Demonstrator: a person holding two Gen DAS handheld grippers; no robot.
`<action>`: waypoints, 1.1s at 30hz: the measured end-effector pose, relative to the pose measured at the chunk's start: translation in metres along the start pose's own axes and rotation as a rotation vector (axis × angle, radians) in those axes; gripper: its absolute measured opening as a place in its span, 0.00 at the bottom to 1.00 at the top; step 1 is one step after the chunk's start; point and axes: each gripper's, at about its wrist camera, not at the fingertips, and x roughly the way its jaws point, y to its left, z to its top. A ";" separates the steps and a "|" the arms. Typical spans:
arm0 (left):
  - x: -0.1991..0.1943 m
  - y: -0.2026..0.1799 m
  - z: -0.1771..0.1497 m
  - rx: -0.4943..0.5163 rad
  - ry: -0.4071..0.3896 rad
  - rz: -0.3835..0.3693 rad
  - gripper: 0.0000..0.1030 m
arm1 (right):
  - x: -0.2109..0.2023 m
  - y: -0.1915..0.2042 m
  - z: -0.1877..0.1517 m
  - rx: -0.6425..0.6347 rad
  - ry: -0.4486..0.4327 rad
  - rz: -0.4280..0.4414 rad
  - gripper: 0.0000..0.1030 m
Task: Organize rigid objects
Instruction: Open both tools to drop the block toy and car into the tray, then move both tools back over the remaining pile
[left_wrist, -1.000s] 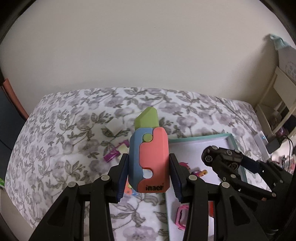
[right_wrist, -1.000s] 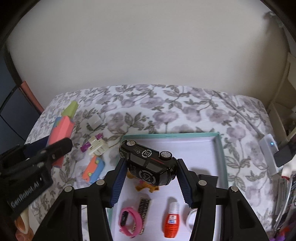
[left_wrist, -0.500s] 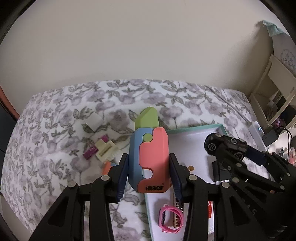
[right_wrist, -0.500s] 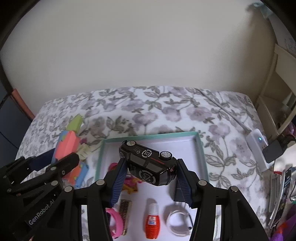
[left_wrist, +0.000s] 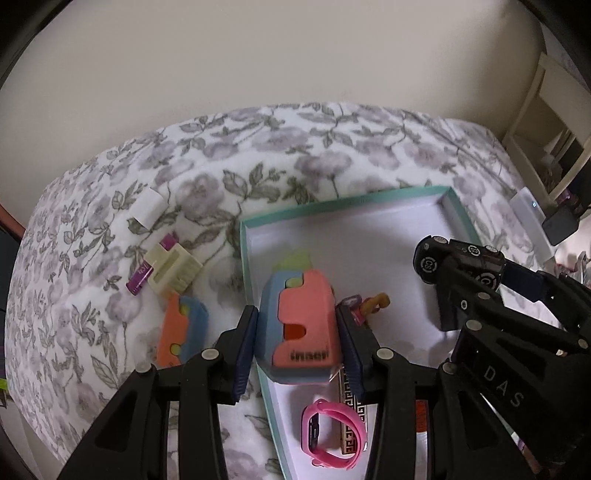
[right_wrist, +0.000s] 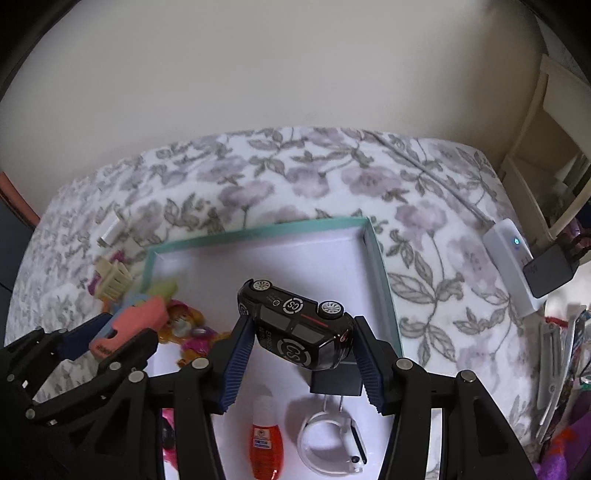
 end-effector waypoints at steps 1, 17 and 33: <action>0.001 0.000 0.000 -0.001 0.004 -0.001 0.43 | 0.002 0.000 0.000 0.002 0.007 0.000 0.55; -0.020 0.037 0.007 -0.113 -0.022 -0.019 0.61 | -0.012 0.017 0.004 -0.050 -0.023 -0.002 0.69; -0.013 0.144 -0.017 -0.322 0.014 0.106 0.80 | -0.008 0.101 -0.007 -0.213 -0.014 0.081 0.81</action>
